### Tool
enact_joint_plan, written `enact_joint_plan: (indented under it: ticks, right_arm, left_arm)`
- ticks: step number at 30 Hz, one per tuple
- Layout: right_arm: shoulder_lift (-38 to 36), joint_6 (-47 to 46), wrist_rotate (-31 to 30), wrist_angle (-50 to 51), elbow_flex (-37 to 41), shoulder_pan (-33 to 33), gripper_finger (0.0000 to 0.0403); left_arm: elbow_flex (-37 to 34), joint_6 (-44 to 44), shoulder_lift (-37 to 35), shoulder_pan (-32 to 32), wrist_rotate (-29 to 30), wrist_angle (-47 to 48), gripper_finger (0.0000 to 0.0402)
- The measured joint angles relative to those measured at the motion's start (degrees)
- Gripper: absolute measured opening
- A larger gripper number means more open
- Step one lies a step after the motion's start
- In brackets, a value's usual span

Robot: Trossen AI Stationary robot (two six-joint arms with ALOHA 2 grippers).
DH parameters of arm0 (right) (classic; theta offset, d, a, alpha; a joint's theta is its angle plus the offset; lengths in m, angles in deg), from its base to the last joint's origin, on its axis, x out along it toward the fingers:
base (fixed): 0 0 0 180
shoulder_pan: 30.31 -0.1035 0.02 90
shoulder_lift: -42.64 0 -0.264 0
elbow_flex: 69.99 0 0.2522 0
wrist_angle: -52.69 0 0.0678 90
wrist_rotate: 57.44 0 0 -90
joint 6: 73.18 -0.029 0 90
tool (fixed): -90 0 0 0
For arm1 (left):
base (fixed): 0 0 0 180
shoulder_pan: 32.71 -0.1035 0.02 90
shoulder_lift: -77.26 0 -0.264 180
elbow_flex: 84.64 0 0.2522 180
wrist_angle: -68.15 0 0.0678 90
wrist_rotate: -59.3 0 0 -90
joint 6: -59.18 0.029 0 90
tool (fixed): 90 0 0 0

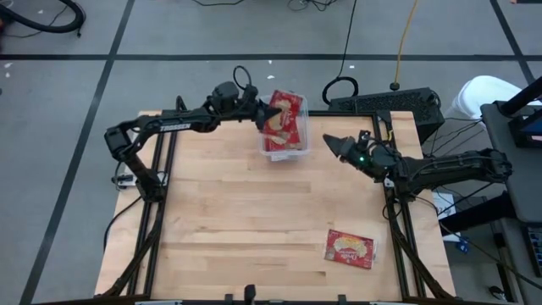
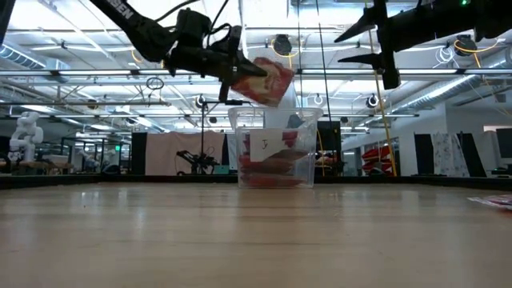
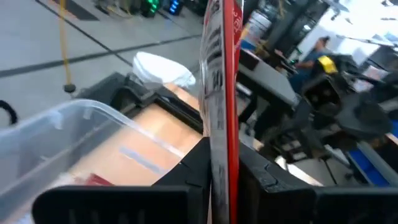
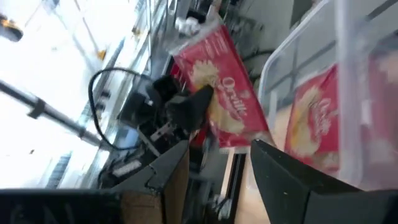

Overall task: Sort popcorn bags into baskets
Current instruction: Put the red popcorn bag into the transparent container

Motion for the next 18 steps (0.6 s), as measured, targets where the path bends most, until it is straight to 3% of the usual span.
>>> enact_joint_plan:
  ticks: [8, 18]
  right_arm:
    - [0.02, 0.27, -1.51, 0.13, 0.0, 2.11, 0.0166]
    - [0.02, 0.41, -1.29, 0.04, 0.0, 4.07, 0.0166]
  left_arm:
    - [0.04, -1.7, 1.56, 0.55, 4.6, 1.51, 0.005]
    - [0.04, -6.61, 1.63, 1.92, 12.91, 10.94, 0.0051]
